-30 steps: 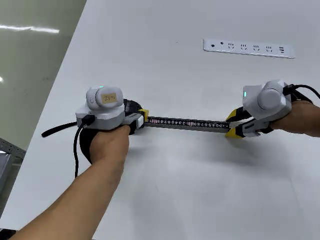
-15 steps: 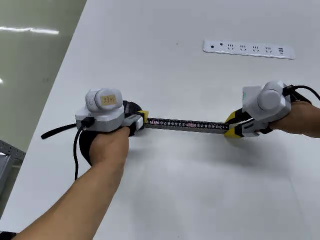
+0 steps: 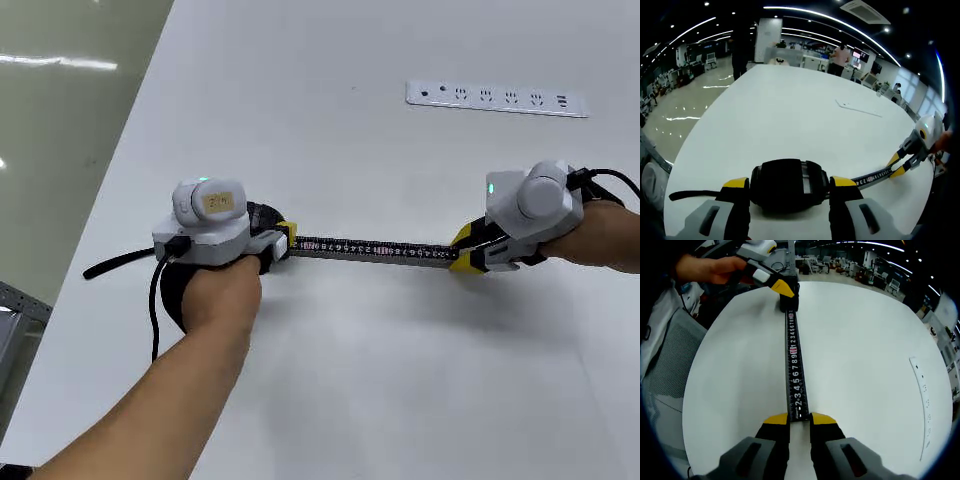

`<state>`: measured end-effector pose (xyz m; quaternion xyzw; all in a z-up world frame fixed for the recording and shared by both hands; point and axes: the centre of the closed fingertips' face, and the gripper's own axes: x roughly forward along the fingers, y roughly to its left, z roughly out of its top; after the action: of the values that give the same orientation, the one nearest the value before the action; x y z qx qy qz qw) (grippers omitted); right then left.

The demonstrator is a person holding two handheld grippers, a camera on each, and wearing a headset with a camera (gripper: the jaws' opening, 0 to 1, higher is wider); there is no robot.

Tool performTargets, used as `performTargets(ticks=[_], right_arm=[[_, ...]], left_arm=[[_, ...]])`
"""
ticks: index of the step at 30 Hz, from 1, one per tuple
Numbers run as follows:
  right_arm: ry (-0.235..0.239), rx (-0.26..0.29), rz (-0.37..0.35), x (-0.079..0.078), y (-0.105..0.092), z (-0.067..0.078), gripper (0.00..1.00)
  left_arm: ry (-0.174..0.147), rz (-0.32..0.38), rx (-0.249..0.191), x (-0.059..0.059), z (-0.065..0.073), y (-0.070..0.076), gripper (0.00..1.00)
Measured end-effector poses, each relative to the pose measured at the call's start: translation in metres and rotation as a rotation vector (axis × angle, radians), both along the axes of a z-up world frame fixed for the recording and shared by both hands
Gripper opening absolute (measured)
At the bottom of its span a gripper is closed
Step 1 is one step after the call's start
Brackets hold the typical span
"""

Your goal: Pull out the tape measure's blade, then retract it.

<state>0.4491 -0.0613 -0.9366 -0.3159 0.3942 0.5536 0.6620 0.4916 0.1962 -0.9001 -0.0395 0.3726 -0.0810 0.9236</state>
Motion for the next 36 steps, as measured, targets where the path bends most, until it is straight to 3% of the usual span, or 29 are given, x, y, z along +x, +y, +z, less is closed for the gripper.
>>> performTargets(ticks=[36], right_arm=[[0.011,0.007,0.005,0.0004,0.0067,-0.0003,0.12]], left_arm=[[-0.017,-0.025,0.012,-0.0004,0.0003,0.0004,0.58]])
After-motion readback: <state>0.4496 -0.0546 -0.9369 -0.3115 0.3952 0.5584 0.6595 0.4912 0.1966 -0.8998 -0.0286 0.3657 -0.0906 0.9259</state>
